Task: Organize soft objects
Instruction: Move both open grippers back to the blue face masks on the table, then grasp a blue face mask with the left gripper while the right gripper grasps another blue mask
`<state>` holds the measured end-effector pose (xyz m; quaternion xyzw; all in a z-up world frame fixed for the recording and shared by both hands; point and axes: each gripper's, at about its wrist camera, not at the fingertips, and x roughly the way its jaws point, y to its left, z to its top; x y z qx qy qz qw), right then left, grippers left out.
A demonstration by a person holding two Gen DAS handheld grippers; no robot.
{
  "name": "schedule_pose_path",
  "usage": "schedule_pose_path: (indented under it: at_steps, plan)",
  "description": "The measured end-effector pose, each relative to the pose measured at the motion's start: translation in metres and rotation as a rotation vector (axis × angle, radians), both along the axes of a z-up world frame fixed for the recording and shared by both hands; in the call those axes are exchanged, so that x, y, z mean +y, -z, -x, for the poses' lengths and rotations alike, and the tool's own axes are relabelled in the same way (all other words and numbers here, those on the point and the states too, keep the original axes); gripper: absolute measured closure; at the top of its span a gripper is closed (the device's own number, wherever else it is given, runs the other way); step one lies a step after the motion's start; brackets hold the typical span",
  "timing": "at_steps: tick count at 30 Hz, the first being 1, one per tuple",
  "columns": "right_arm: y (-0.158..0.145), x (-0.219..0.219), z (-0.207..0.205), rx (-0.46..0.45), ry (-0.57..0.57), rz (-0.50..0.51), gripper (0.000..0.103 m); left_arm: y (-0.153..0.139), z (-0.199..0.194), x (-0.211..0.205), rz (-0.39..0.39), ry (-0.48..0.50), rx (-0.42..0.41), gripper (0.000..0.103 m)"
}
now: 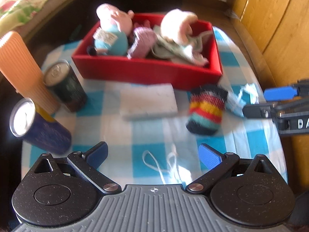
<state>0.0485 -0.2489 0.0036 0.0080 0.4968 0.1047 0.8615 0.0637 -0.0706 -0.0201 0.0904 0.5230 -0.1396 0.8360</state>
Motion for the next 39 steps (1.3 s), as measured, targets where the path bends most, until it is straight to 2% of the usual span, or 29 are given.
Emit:
schedule_pose_path:
  at_steps: [5,13,16,17,19,20,23,28,33,39]
  plan:
    - [0.003,-0.004,0.007,0.007,0.003,0.003,0.062,0.018,0.022,-0.008,-0.003,0.028,0.058,0.007]
    - [-0.003,-0.011,0.017,-0.015,0.013,-0.021,0.062,0.048,0.044,-0.014,0.031,0.012,0.172,0.008]
    - [-0.005,-0.018,0.018,-0.022,0.026,-0.027,0.062,0.058,0.049,-0.022,0.01,0.025,0.196,0.01]
    - [-0.005,-0.021,0.017,-0.021,0.035,-0.029,0.062,0.062,0.05,-0.025,0.0,0.03,0.203,0.011]
    - [-0.003,-0.029,0.015,-0.02,0.057,-0.027,0.062,0.069,0.052,-0.029,-0.008,0.045,0.227,0.026]
    - [-0.002,-0.033,0.013,-0.018,0.072,-0.021,0.062,0.069,0.053,-0.031,-0.014,0.047,0.221,0.026]
    - [0.002,-0.041,0.006,-0.012,0.1,-0.006,0.062,0.067,0.056,-0.034,-0.035,0.066,0.188,0.037]
    - [0.016,-0.039,-0.006,0.013,0.106,0.033,0.062,0.061,0.056,-0.029,-0.011,0.058,0.185,0.053]
    - [0.036,-0.032,-0.021,0.07,0.105,0.065,0.062,0.057,0.053,-0.02,0.014,0.047,0.185,0.062]
    - [0.053,-0.028,-0.034,0.116,0.119,0.076,0.062,0.046,0.048,-0.007,0.052,0.01,0.166,0.064]
